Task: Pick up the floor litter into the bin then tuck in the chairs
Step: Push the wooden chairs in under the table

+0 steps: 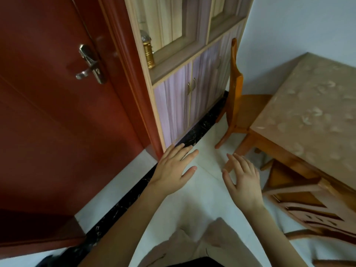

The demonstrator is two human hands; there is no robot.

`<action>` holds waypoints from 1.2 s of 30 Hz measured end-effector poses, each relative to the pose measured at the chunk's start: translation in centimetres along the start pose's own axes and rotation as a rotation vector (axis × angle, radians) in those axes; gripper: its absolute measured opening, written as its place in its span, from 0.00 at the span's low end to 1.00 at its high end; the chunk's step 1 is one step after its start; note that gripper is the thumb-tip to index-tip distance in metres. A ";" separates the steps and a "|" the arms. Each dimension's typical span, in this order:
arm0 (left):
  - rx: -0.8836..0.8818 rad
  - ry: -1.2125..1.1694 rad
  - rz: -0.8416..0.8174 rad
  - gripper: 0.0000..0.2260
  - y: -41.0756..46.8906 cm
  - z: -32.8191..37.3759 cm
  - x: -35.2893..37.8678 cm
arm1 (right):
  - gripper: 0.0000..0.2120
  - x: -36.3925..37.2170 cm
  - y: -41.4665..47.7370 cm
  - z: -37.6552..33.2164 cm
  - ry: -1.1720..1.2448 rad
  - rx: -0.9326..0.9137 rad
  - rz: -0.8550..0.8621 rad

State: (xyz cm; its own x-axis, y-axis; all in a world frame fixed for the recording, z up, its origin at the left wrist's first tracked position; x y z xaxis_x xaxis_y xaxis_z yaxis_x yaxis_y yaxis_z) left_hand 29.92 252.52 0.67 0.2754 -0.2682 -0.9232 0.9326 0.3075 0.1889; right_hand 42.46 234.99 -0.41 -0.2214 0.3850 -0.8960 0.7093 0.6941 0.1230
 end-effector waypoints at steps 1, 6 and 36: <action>0.009 -0.005 0.006 0.22 1.0 -0.6 -0.1 | 0.26 0.1 1.0 0.0 -0.011 0.005 0.001; 0.007 -0.052 -0.005 0.22 5.9 -3.3 1.6 | 0.25 1.4 5.9 1.3 -0.034 0.041 -0.022; 0.265 -0.144 -0.110 0.22 55.0 -11.3 6.4 | 0.25 -0.9 46.8 14.4 0.046 0.219 0.169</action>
State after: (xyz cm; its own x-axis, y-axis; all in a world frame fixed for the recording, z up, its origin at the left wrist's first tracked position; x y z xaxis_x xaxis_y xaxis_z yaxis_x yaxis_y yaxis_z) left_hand 80.34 278.02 1.32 0.1819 -0.4193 -0.8894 0.9817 0.0261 0.1885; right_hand 85.51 258.36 0.01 -0.1141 0.5151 -0.8495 0.8655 0.4713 0.1696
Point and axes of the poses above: each hand's wrist, its own y-axis towards the middle knuckle, its own x-axis out of the palm, z = x × y, the point moved 6 cm from there along y, towards the middle knuckle
